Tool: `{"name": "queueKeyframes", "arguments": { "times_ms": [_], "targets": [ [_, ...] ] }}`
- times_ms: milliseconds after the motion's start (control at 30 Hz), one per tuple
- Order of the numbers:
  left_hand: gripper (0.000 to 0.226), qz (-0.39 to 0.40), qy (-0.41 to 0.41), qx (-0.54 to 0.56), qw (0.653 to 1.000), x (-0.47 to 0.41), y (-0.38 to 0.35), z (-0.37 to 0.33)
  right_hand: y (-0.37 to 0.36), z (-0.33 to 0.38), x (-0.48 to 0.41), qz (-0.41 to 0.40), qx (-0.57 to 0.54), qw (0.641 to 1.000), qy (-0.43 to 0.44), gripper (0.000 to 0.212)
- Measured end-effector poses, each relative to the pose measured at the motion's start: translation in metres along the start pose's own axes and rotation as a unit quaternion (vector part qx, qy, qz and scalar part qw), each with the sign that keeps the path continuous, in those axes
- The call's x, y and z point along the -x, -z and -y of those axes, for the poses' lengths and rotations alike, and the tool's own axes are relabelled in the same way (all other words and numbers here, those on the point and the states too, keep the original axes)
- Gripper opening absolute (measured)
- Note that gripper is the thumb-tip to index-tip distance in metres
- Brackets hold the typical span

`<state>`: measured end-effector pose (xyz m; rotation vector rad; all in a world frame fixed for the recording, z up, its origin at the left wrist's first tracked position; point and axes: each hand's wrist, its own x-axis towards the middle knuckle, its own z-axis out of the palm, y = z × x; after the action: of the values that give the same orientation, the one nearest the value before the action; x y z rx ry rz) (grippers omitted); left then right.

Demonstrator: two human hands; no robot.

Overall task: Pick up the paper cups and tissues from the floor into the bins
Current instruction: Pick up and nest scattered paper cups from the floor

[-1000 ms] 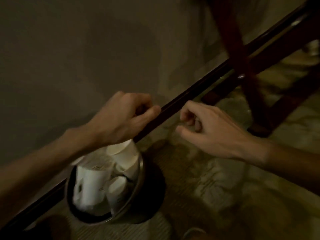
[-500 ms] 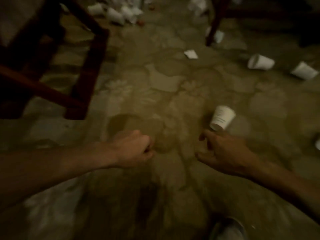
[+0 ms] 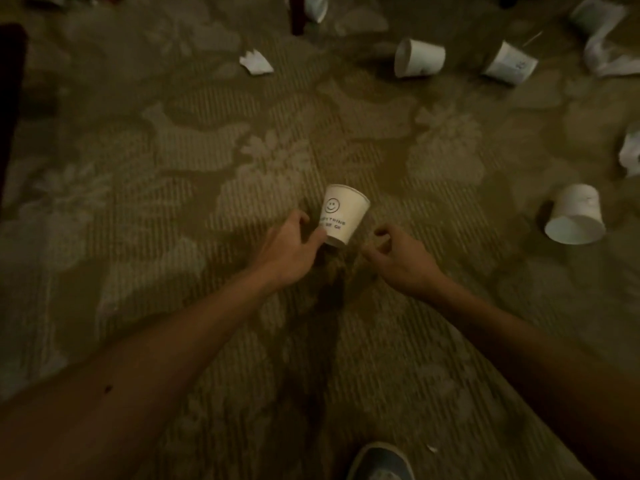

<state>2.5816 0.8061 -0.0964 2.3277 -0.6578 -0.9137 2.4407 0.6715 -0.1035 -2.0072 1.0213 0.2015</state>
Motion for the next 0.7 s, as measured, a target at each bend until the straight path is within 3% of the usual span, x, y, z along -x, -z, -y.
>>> {"name": "queueKeyframes", "arguments": {
  "times_ms": [133,233,367,567,700],
  "targets": [
    [0.057,-0.030,0.041,0.072,0.996,-0.025,-0.013,-0.006,-0.001,0.006,-0.015,0.009,-0.181,0.983,-0.029,0.054],
    [0.051,-0.026,0.040,0.098,0.994,-0.036,-0.025,-0.008,-0.004,0.009,-0.016,0.021,-0.259,0.965,-0.016,0.048],
    [0.030,-0.046,0.041,0.138,0.988,-0.036,-0.043,-0.010,-0.006,0.007,-0.014,0.007,-0.313,0.949,-0.023,0.045],
    [0.042,-0.033,0.077,0.247,0.965,-0.023,-0.070,-0.032,0.003,-0.012,0.007,-0.028,-0.330,0.942,-0.046,0.047],
    [0.054,0.068,0.128,0.311,0.939,-0.016,-0.084,-0.051,0.016,-0.034,0.024,-0.007,-0.328,0.943,-0.054,0.046]
  ]
}}
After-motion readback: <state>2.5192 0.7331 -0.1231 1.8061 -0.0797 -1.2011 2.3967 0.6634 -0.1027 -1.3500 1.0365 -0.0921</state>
